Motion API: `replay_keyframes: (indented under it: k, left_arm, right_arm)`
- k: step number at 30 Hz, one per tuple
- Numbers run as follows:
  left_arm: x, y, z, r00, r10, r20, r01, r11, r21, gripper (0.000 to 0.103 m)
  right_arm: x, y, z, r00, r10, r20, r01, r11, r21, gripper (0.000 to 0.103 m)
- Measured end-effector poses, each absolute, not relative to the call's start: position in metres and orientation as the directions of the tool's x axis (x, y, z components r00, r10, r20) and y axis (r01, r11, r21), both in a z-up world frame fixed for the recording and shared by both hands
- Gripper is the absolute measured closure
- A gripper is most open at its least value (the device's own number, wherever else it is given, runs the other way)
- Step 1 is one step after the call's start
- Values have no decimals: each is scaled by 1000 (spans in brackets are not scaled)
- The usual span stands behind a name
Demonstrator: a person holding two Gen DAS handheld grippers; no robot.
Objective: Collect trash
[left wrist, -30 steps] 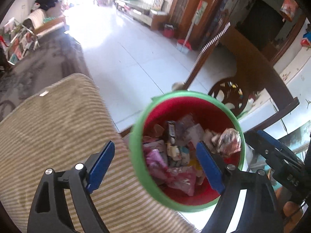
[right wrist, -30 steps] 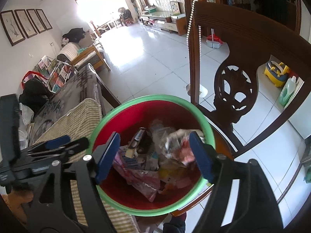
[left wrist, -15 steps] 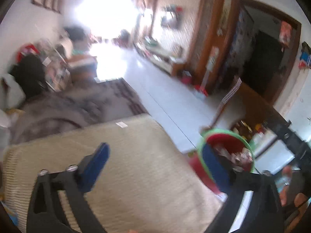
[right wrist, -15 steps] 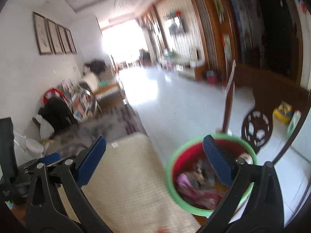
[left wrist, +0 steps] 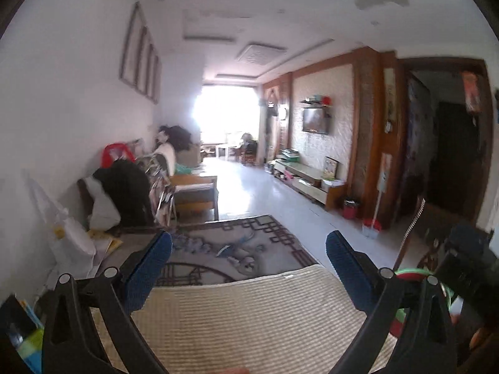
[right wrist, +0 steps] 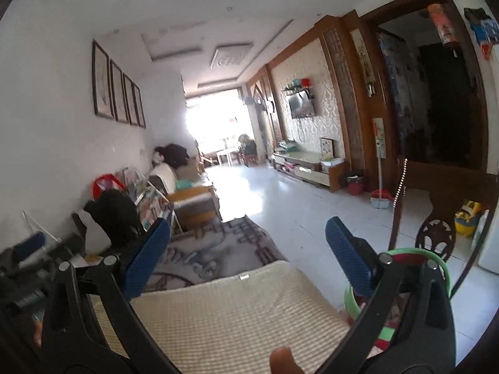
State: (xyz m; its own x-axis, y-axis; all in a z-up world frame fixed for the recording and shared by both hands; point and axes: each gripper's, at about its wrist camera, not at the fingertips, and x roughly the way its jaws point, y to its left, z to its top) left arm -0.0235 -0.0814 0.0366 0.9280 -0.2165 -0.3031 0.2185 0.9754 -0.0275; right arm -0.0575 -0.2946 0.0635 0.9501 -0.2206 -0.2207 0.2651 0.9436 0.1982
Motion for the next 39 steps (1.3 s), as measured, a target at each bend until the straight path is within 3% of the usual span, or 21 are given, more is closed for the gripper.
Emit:
replay_keyframes:
  k: [4, 10, 39]
  left_arm:
    - [-13, -64, 32, 900, -196, -389, 196, 980, -40, 8]
    - [-11, -47, 27, 887, -185, -423, 182, 982, -49, 8]
    - [-13, -34, 17, 874, -177, -452, 174, 984, -49, 8]
  right_arm:
    - [-52, -289, 61, 934, -234, -270, 294, 933, 208, 5]
    - [-55, -273, 60, 929, -250, -273, 307, 933, 188, 5]
    - [-59, -258, 55, 922, -255, -292, 311, 936, 165, 5]
